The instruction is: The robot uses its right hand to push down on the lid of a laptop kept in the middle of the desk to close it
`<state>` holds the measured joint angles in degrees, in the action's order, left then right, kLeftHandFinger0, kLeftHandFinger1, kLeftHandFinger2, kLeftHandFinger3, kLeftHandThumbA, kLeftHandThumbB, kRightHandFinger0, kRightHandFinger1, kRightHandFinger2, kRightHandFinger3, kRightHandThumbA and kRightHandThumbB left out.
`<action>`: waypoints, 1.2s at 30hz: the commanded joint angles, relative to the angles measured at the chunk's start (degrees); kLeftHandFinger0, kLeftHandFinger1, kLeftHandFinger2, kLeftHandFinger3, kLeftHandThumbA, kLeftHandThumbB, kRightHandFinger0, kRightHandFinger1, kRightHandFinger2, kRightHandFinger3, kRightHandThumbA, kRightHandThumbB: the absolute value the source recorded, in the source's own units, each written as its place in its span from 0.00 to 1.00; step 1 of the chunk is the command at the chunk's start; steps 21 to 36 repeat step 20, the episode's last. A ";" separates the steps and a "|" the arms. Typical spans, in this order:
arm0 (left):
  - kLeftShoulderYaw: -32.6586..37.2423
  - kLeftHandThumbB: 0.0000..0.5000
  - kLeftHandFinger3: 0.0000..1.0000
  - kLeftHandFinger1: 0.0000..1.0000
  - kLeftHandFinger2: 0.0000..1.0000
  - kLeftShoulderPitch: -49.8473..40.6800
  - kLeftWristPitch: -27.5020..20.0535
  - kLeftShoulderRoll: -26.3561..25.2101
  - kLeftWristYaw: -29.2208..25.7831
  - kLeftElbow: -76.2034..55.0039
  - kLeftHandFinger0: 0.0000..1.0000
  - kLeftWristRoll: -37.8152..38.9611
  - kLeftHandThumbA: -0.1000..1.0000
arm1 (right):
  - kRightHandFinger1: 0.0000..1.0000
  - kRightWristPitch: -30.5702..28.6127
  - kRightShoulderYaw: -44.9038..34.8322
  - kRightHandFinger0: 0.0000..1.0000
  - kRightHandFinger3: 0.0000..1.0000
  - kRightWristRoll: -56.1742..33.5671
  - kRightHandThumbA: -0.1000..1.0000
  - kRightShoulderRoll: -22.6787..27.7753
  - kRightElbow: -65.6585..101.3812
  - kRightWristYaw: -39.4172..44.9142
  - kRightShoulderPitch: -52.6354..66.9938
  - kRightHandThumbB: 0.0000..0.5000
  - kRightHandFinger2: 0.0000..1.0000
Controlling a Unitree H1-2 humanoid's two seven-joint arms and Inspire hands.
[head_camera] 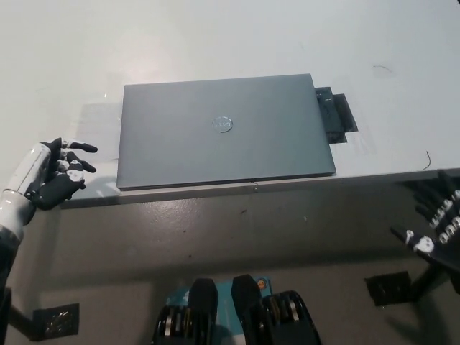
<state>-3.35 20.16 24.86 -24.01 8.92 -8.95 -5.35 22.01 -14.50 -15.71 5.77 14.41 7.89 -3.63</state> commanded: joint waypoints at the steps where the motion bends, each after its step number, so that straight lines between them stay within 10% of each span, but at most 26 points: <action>1: -0.56 0.03 0.58 0.35 0.46 0.58 -1.03 -1.02 -0.46 -0.69 0.29 -0.71 0.01 | 0.88 -5.16 -1.50 0.94 1.00 -2.13 1.00 0.99 -1.03 0.28 -0.82 0.72 0.87; 36: -0.80 0.04 0.59 0.33 0.45 0.06 -0.37 -0.28 -0.52 -1.33 0.21 -0.49 0.00 | 0.85 -7.56 -1.34 0.91 0.99 -1.38 1.00 1.62 -4.70 -0.19 -1.19 0.66 0.84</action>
